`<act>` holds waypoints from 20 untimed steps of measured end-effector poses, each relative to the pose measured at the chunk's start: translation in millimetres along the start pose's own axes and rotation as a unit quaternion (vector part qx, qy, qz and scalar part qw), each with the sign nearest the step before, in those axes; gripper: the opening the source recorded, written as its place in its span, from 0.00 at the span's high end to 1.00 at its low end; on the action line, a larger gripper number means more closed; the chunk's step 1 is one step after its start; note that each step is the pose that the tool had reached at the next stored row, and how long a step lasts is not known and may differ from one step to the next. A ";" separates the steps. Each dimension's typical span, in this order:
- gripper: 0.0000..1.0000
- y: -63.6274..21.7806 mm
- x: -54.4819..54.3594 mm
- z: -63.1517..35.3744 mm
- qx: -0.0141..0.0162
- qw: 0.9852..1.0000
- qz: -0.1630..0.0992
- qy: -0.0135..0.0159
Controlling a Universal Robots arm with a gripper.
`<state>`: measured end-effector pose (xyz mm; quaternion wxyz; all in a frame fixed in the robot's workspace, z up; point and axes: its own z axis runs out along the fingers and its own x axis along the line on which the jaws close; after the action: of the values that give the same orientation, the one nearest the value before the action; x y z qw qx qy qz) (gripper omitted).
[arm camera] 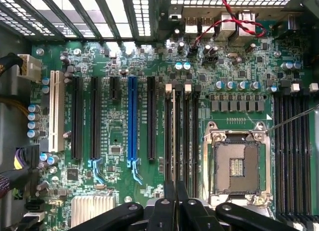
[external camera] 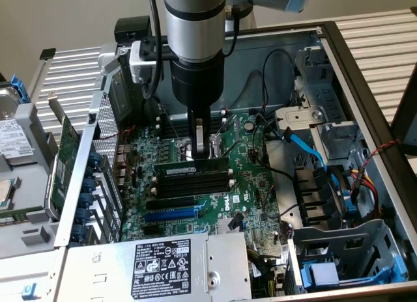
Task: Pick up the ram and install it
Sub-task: 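Insert the ram into the slot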
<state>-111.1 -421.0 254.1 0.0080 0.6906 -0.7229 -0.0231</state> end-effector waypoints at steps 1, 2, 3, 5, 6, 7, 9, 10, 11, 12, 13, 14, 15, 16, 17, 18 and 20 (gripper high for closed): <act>0.88 0.0 0.1 0.7 0.000 1.000 0.000 0.000; 0.88 -0.1 0.1 1.4 0.000 1.000 0.000 0.000; 0.88 -0.2 0.2 1.9 0.000 1.000 0.000 0.000; 0.88 -0.2 0.4 2.8 0.000 1.000 0.000 0.000; 0.88 -0.3 0.7 3.3 0.000 1.000 0.000 0.000; 0.88 -0.3 1.0 3.8 0.000 1.000 0.000 0.000; 0.88 -0.3 1.3 4.6 0.000 1.000 0.000 0.000; 0.88 -0.4 1.3 5.1 0.000 1.000 0.000 0.000; 0.88 -0.4 1.3 5.4 0.000 1.000 0.000 0.000; 0.88 -0.4 1.3 5.8 0.000 1.000 0.000 0.000; 0.88 -0.4 1.3 6.2 0.000 1.000 0.000 0.000; 0.88 -0.5 1.2 6.5 0.000 1.000 0.000 0.000; 0.88 -0.5 1.1 6.8 0.000 1.000 0.000 0.000; 0.88 -0.5 0.9 7.1 0.000 1.000 0.000 0.000; 0.88 -0.5 0.6 7.5 0.000 1.000 0.000 0.001; 0.88 -0.4 0.3 7.8 0.000 1.000 0.000 0.001; 0.88 -0.5 0.1 8.2 0.000 1.000 0.000 0.002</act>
<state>-111.0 -420.9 245.9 0.0095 0.6906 -0.7229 -0.0217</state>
